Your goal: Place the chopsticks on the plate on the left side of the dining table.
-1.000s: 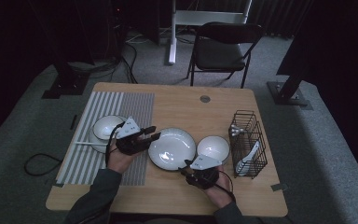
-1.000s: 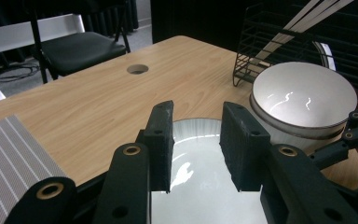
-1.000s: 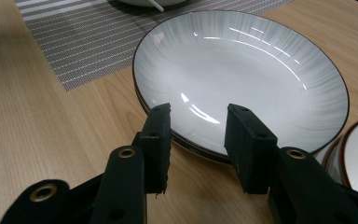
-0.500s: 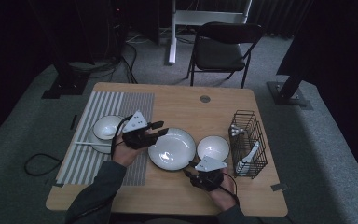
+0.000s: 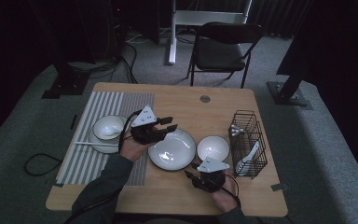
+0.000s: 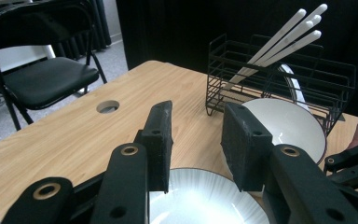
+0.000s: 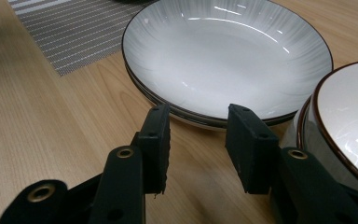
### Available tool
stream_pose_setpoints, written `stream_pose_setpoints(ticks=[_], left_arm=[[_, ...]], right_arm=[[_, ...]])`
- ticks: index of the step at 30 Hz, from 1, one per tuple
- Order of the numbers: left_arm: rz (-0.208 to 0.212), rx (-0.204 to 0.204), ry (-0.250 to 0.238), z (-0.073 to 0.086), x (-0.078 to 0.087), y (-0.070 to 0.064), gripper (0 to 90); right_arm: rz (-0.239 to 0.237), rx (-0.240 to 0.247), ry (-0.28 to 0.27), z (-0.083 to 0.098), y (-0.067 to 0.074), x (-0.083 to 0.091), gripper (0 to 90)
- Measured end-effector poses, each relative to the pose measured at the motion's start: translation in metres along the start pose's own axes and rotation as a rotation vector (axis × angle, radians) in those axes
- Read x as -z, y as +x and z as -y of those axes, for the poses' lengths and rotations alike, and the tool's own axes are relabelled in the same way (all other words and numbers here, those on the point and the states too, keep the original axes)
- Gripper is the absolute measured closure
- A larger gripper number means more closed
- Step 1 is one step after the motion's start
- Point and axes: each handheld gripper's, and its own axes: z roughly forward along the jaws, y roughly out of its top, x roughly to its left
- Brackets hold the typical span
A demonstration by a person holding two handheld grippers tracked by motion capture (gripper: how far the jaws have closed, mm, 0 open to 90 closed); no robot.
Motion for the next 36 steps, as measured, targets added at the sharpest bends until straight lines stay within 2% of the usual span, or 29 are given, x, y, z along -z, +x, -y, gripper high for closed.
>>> stream_pose_setpoints(ticks=[14, 22, 36], left_arm=[[0.042, -0.009, -0.008, -0.013, -0.022, -0.006, 63.2], [0.078, -0.029, -0.007, -0.021, -0.04, -0.015, 63.0], [0.117, -0.041, 0.008, -0.024, -0.061, -0.022, 62.8]], right_arm=[[-0.002, -0.025, 0.002, 0.003, 0.0, 0.001, 59.6], [-0.006, -0.03, -0.002, 0.003, 0.0, 0.001, 59.6], [-0.007, -0.037, 0.001, 0.004, -0.001, 0.001, 59.4]])
